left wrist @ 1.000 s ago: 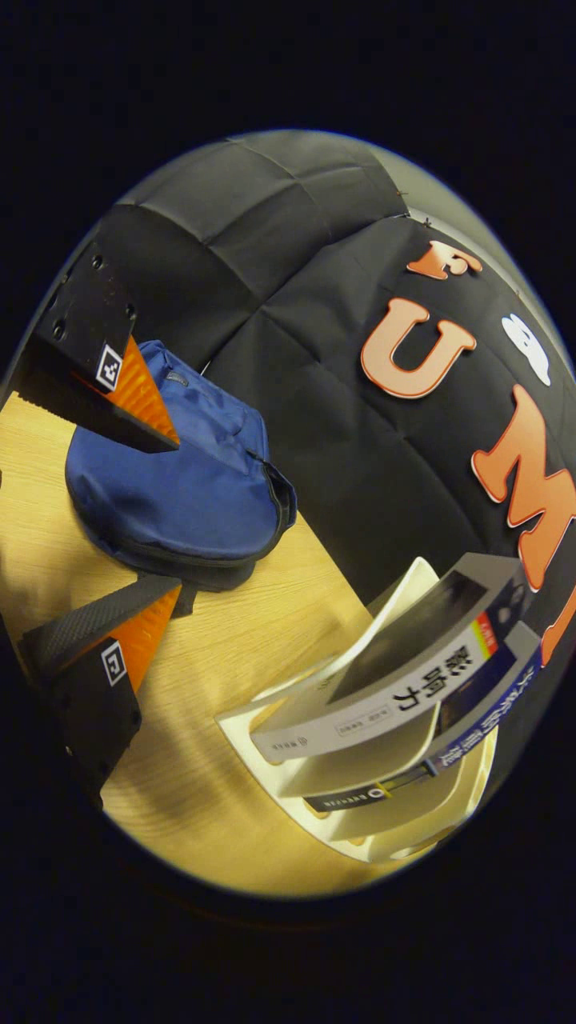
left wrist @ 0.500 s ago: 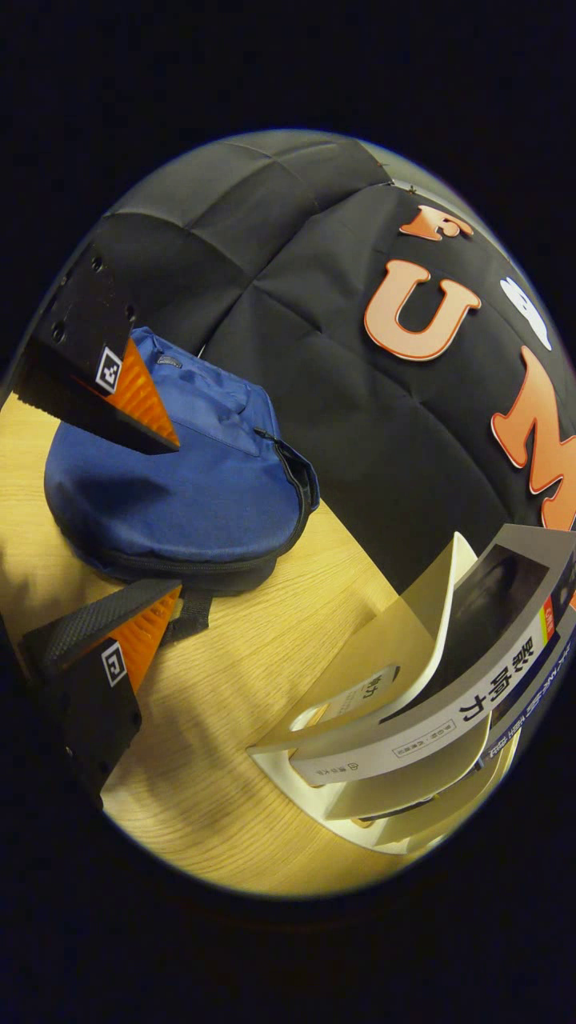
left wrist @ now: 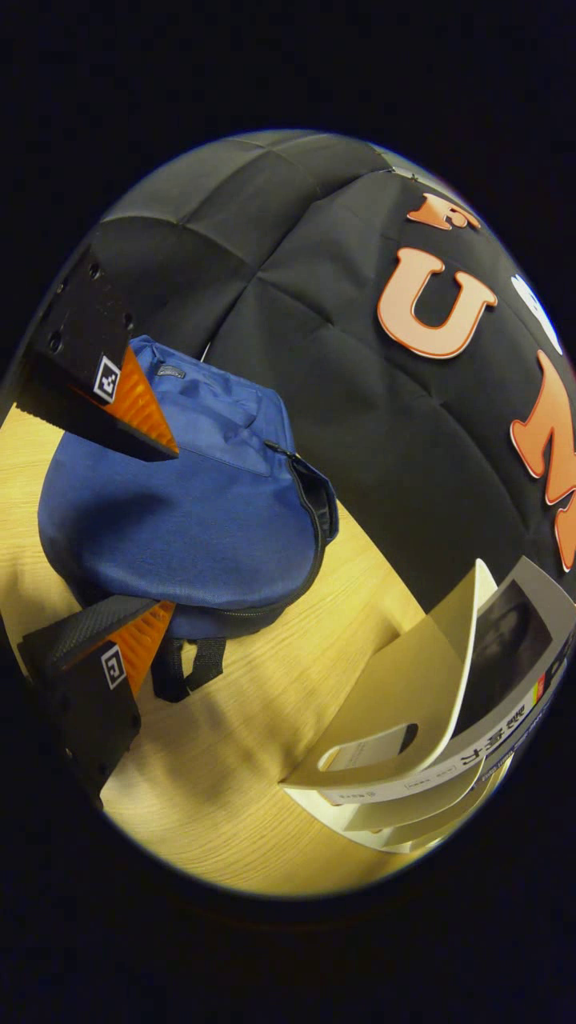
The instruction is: Open the schoolbag, grab two books from the bookshelf and put them into the schoolbag.
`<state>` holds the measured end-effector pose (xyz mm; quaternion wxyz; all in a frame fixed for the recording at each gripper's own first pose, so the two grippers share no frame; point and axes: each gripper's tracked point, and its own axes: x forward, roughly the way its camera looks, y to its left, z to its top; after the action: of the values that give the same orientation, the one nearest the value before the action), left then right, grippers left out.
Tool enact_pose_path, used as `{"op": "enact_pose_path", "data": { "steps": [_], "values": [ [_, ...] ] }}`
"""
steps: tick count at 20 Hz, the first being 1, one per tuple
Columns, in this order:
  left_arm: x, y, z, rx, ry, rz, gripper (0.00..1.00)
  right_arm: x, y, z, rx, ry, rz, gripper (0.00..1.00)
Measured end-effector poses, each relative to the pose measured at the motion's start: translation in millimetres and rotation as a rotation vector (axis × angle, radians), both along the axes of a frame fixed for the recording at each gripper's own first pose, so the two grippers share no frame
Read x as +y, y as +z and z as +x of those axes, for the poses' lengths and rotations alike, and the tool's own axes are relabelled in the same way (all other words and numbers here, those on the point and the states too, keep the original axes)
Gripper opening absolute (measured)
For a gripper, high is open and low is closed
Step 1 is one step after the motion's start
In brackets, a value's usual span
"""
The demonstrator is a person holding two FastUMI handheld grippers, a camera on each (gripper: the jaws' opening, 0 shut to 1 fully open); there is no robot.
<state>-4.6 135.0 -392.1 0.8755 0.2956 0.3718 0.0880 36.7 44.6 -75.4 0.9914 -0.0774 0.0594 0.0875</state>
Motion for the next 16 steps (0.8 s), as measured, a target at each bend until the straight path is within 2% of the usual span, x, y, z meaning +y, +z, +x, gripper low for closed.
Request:
{"op": "enact_pose_path", "data": {
  "steps": [1,5,7,10,14,16],
  "values": [
    [0,1,1,0.010,-0.005,-0.020,0.92,1,3,2,-0.005,-0.007,0.006,0.97],
    [2,19,2,0.020,-0.023,-0.037,0.51,6,14,11,-0.020,-0.035,0.045,0.97],
    [5,30,1,0.034,-0.034,-0.037,0.14,9,18,15,-0.024,-0.039,0.065,0.97],
    [11,41,5,0.063,-0.040,-0.077,0.07,23,18,20,0.006,0.005,0.086,0.97],
    [20,64,2,0.091,-0.037,-0.126,0.05,53,13,25,0.104,0.111,0.096,0.97],
    [26,82,7,0.079,-0.035,-0.163,0.04,68,8,27,0.178,0.133,0.092,0.96]
  ]
}}
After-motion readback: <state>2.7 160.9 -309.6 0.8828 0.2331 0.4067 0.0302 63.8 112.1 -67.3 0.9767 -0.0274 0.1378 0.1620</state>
